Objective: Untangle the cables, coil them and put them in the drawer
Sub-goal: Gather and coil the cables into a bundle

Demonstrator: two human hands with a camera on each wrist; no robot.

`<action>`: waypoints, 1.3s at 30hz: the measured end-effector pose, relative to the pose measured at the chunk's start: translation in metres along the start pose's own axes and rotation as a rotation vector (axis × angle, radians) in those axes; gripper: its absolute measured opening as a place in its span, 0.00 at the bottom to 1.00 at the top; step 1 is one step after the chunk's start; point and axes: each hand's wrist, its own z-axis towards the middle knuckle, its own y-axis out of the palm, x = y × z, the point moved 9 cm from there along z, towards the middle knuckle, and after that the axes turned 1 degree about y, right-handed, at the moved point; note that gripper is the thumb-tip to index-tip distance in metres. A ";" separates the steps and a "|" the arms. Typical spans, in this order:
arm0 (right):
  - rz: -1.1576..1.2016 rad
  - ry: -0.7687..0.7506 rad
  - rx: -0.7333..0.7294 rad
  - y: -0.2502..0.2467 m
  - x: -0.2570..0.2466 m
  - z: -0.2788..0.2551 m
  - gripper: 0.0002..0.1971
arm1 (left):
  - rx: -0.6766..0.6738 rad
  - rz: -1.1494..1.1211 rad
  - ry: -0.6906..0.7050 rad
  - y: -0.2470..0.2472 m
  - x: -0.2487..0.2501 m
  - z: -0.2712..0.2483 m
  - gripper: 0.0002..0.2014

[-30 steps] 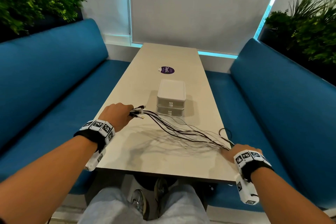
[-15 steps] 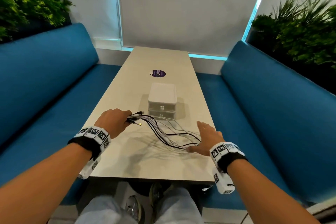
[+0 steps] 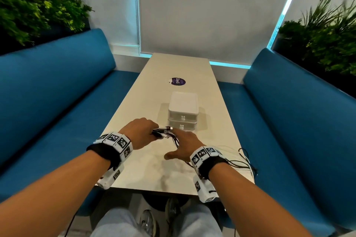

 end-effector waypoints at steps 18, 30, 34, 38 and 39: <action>-0.199 0.563 0.169 -0.056 0.202 -0.103 0.10 | 0.298 0.090 -0.178 -0.057 -0.012 0.014 0.08; -0.354 0.859 0.003 -0.039 0.302 -0.191 0.06 | 0.431 -0.070 -0.392 -0.059 -0.056 0.003 0.12; -0.358 0.876 0.022 -0.035 0.313 -0.208 0.09 | 0.435 -0.087 -0.426 -0.059 -0.073 -0.002 0.13; -0.356 0.896 0.064 -0.034 0.309 -0.206 0.12 | 0.396 -0.057 -0.389 -0.047 -0.062 -0.001 0.13; -0.343 0.914 0.075 -0.036 0.306 -0.207 0.15 | 0.395 -0.061 -0.391 -0.045 -0.062 -0.001 0.12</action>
